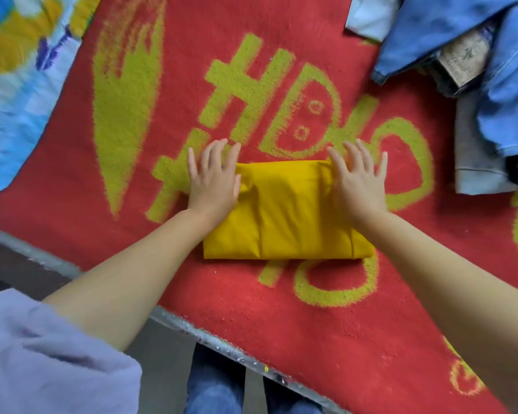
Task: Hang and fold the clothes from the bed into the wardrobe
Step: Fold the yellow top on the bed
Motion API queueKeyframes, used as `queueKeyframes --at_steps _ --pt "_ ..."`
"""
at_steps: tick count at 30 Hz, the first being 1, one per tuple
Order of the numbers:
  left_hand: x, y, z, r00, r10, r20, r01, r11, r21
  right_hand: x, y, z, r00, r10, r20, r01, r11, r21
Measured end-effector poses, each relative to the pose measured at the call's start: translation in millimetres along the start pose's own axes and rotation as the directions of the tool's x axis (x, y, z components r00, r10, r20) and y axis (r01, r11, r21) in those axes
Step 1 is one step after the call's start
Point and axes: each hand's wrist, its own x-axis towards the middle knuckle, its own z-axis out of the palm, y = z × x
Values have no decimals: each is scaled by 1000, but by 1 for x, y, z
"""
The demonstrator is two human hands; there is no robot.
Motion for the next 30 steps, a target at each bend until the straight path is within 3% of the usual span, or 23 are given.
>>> queueKeyframes --at_steps 2,5,8,11,15,22,30 --pt "-26 12 1 982 169 -86 -162 983 85 -22 -10 1 971 -230 -66 228 973 -32" --pt "-81 32 17 925 356 131 -368 926 88 -71 -28 18 899 -428 89 434 899 -64" --pt "-107 34 36 917 204 342 -237 970 56 -95 -27 40 892 -359 274 401 909 -114" --pt "-97 44 40 888 52 458 -125 984 129 -87 -26 49 919 -276 283 322 938 -131" --pt "-89 60 34 926 -21 377 -44 986 163 -83 -32 39 939 -215 269 257 958 -130" --pt "-56 46 -41 853 37 520 -87 994 72 -49 -38 -37 910 -131 394 151 988 -20" --pt "-62 19 -197 914 10 405 -70 988 135 -54 -88 -183 925 -284 253 318 942 -105"
